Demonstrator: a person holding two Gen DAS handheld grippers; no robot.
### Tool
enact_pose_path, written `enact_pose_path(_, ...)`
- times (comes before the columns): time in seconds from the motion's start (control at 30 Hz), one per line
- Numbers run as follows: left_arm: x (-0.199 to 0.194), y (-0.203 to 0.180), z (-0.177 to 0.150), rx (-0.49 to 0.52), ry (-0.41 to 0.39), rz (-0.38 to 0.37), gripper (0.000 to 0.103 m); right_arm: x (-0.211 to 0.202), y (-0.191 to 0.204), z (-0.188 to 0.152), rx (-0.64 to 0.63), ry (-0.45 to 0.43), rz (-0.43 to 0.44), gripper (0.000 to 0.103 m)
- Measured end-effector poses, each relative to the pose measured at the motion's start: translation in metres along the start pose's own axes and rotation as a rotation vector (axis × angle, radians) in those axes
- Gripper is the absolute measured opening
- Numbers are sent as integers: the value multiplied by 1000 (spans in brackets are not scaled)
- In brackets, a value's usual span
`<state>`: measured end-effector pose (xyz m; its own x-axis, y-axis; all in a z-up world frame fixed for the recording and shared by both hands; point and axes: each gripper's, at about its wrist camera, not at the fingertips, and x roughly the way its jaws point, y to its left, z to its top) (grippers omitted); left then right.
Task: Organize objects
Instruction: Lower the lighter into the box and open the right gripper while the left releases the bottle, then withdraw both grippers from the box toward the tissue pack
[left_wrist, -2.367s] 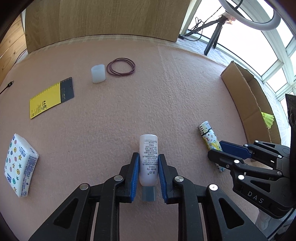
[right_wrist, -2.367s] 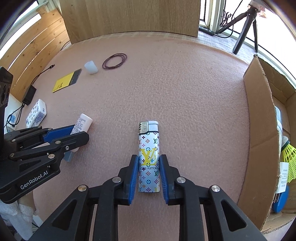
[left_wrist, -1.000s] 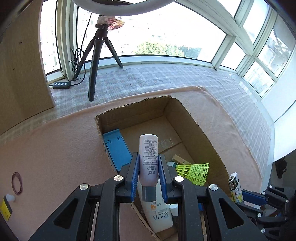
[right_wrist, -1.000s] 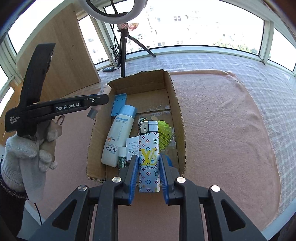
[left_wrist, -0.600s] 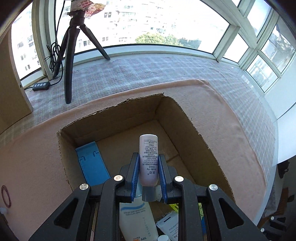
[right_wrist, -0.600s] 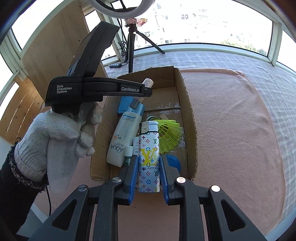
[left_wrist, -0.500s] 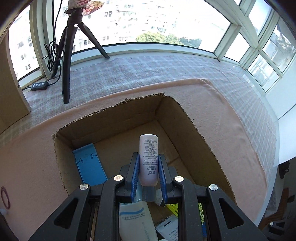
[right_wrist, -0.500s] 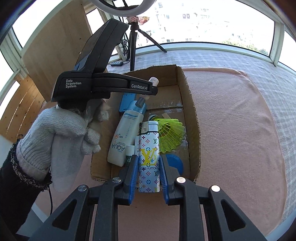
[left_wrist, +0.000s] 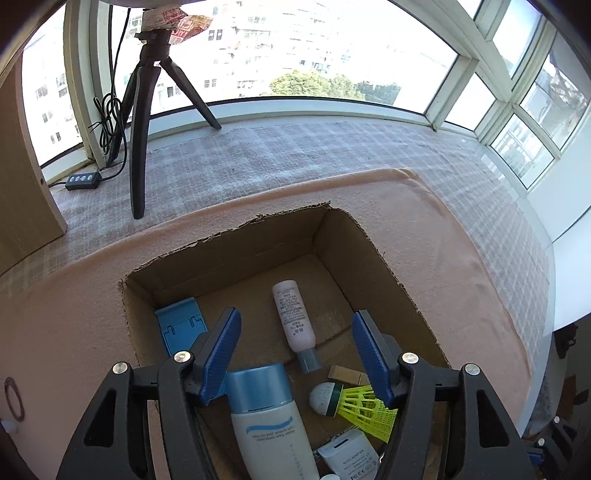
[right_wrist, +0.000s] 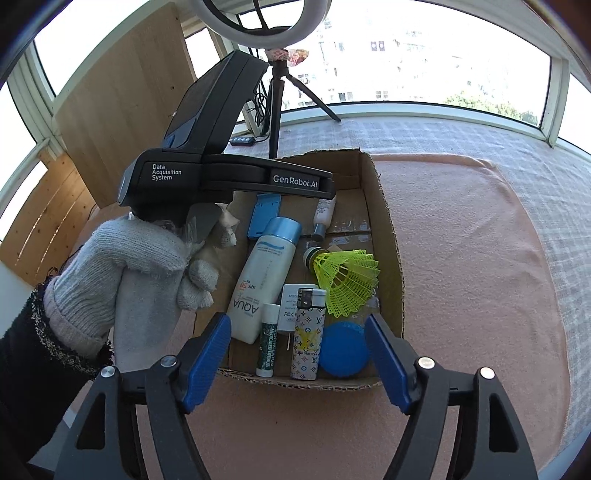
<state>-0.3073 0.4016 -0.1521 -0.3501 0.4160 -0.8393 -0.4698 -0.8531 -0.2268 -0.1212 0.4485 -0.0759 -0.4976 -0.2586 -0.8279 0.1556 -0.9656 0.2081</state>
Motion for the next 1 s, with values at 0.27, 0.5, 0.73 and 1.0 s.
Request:
enact_pose_path(0.27,-24,4,-13,18,-16,8,66,-1,7,-3,6,0,14,71)
enact_pose_path(0.5,-65,33,-40,-15,-32,29,66,0,19,-3,12,6,42,71)
enact_pose_path(0.73,-117,91,-83,-78,-47,87,66,4,44,-7,11,21,85,71)
enact_pose_path(1.0,-177,172,-139,-189,-61,150,66,13,91,-10,-31,40,125,71)
